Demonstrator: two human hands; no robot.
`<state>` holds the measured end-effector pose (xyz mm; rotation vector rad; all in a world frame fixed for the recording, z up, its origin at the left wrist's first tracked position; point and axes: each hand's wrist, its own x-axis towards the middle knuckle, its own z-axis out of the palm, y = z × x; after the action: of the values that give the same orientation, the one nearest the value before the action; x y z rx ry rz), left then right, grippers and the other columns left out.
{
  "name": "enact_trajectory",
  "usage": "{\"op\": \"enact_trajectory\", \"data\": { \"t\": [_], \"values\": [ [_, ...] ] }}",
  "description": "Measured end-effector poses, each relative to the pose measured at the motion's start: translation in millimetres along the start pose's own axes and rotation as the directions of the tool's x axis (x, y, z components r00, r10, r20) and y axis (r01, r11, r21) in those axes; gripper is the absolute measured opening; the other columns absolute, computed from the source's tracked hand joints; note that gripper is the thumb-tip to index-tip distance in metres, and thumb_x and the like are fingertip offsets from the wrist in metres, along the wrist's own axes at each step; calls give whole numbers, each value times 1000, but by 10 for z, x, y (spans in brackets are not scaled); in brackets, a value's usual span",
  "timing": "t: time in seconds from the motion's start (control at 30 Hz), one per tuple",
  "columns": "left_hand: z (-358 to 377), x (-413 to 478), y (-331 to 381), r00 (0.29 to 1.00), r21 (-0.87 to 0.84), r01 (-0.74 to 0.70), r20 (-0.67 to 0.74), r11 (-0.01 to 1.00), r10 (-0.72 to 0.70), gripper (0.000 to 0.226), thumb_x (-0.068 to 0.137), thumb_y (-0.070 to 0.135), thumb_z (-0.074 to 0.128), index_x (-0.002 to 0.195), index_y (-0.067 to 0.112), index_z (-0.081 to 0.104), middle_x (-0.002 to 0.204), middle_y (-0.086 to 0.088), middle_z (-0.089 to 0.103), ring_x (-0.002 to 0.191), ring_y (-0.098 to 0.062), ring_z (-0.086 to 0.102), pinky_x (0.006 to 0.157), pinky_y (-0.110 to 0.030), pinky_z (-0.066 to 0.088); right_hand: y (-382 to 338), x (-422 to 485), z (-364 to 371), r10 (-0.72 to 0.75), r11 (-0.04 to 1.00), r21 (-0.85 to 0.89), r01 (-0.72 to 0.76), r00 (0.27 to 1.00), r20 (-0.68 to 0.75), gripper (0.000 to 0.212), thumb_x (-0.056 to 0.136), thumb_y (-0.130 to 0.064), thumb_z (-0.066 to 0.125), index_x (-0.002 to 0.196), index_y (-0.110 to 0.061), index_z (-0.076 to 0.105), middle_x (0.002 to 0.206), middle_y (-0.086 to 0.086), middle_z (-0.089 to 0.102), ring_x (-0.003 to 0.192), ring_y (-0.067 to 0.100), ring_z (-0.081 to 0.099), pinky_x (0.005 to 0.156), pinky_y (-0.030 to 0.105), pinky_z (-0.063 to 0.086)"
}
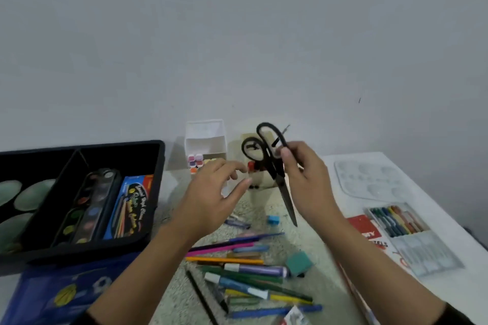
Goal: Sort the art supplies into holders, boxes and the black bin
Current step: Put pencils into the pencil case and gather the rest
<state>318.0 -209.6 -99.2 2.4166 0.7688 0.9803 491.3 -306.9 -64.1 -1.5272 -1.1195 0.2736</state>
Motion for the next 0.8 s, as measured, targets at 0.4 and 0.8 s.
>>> {"op": "enact_trajectory", "data": {
  "t": [0.4,0.8],
  "values": [
    [535,445,114,968,337,54,215,940,-133,46,94,53,61,136,35,57,140,13,40,122,-8,47,99,-30,49,182,1528,-46,-46,942,332,45,999,-4,16,107,-7,37,108,-10,52,105,4,66,85,18,73,87,29,56],
    [491,429,117,947,334,164,211,928,-243,42,96,43,63,136,30,59,136,17,44,120,-4,48,99,-27,47,618,1759,203,98,994,-79,-72,907,409,5,101,-13,51,99,-16,53,105,10,71,95,22,69,63,17,44]
  ]
}}
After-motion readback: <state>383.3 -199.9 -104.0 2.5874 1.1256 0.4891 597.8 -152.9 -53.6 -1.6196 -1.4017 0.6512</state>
